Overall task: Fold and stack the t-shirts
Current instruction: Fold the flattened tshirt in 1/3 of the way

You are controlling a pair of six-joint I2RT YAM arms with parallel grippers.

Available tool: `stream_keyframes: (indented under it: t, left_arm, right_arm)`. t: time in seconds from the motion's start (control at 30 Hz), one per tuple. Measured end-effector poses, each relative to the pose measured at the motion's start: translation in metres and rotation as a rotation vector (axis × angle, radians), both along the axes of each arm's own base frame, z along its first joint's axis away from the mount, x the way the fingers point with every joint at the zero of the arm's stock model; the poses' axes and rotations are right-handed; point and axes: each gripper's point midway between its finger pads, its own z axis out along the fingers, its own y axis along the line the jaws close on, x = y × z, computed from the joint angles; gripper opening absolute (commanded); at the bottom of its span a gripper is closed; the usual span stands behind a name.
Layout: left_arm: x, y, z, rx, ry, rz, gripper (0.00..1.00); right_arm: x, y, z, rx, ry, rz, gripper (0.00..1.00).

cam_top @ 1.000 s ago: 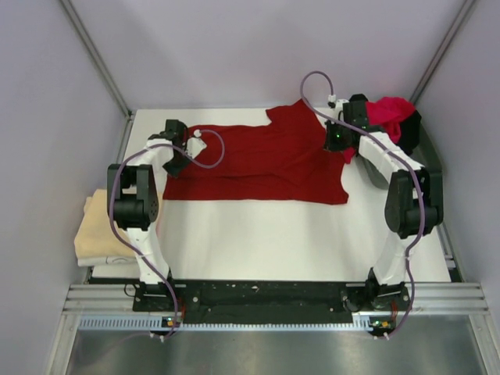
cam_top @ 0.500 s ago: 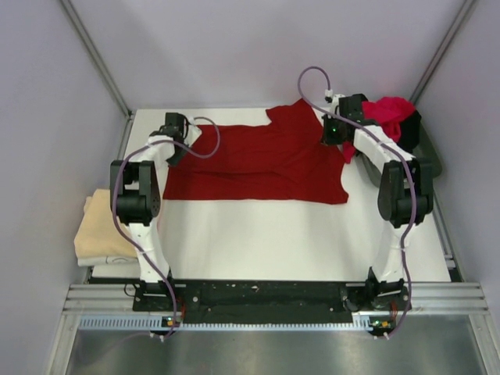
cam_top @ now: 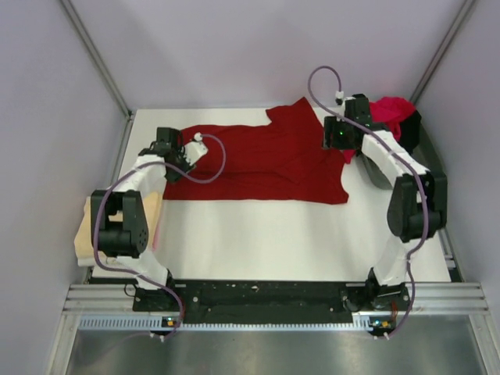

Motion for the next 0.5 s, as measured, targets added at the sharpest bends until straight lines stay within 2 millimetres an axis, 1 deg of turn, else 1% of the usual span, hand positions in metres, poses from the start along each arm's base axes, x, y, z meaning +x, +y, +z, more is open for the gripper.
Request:
stream_keyframes:
  t: [0.03, 0.07, 0.13, 0.17, 0.23, 0.3, 0.37, 0.43, 0.47, 0.5]
  left_arm:
    - [-0.015, -0.002, -0.006, 0.009, 0.024, -0.045, 0.50]
    - [-0.025, -0.003, -0.011, 0.016, 0.044, -0.074, 0.51]
    - [-0.046, -0.002, -0.030, 0.042, 0.099, -0.124, 0.52]
    - [-0.055, -0.001, -0.040, 0.056, 0.127, -0.142, 0.52]
    - [-0.068, 0.002, -0.056, 0.079, 0.173, -0.167, 0.52]
    - [-0.072, 0.005, -0.063, 0.100, 0.197, -0.183, 0.52]
    - [-0.066, 0.006, -0.065, 0.110, 0.184, -0.192, 0.51]
    - [-0.060, 0.007, -0.068, 0.124, 0.170, -0.193, 0.46]
    - [-0.058, 0.008, -0.068, 0.130, 0.161, -0.190, 0.39]
    - [-0.055, 0.008, -0.068, 0.135, 0.151, -0.189, 0.31]
  right_arm:
    - [-0.013, -0.004, 0.008, -0.001, -0.001, -0.019, 0.63]
    - [-0.025, -0.008, 0.018, -0.001, -0.010, -0.036, 0.63]
    - [-0.048, -0.016, 0.032, -0.004, -0.030, -0.073, 0.65]
    - [-0.062, -0.021, 0.035, -0.008, -0.034, -0.095, 0.66]
    - [-0.083, -0.029, 0.028, -0.021, -0.013, -0.129, 0.66]
    - [-0.104, -0.036, 0.001, -0.034, 0.053, -0.151, 0.66]
    - [-0.128, -0.039, -0.037, -0.043, 0.158, -0.155, 0.66]
    - [-0.148, -0.039, -0.070, -0.043, 0.258, -0.151, 0.64]
    - [-0.155, -0.039, -0.080, -0.045, 0.292, -0.150, 0.58]
    - [-0.159, -0.038, -0.089, -0.044, 0.323, -0.148, 0.47]
